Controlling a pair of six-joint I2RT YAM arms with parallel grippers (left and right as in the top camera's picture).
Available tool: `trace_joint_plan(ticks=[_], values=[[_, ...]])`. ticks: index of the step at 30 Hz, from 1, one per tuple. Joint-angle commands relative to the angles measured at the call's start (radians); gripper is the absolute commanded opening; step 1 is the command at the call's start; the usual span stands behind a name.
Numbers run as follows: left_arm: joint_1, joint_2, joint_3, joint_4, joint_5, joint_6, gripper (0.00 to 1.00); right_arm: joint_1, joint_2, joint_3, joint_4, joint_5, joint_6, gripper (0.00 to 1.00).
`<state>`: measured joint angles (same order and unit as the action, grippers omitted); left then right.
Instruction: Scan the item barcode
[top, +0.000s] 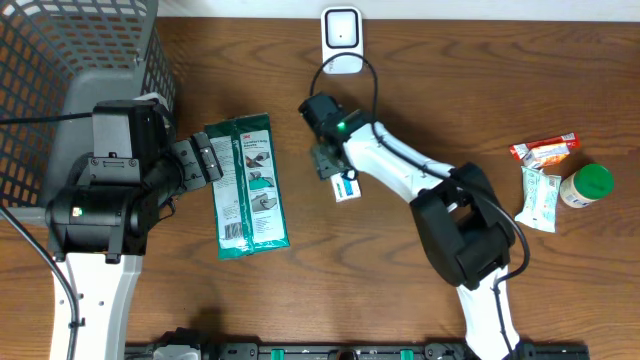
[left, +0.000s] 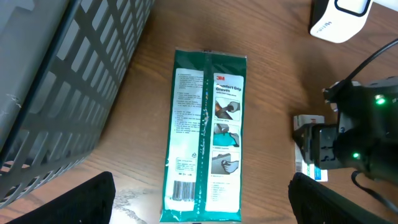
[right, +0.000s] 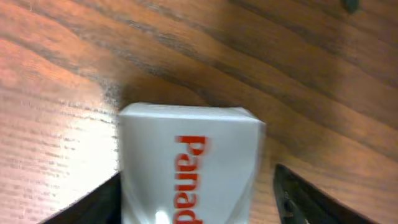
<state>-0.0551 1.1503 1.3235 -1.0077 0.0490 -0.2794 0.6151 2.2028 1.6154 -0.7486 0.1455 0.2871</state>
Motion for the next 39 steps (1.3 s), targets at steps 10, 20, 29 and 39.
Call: trace_joint_plan(ticks=[10,20,29,39], values=[[0.001,0.0,0.009,-0.002,-0.009,0.02,0.9,-0.087,-0.011,-0.015,-0.027,-0.293,-0.079,0.49],[0.002,0.0,0.009,-0.002,-0.009,0.02,0.9,-0.174,-0.054,-0.015,-0.053,-0.681,-0.253,0.5],[0.002,0.0,0.009,-0.002,-0.009,0.02,0.9,-0.19,-0.054,-0.056,-0.02,-0.681,-0.329,0.54],[0.001,0.0,0.009,-0.002,-0.009,0.02,0.9,-0.198,-0.054,-0.084,0.029,-0.647,-0.33,0.6]])
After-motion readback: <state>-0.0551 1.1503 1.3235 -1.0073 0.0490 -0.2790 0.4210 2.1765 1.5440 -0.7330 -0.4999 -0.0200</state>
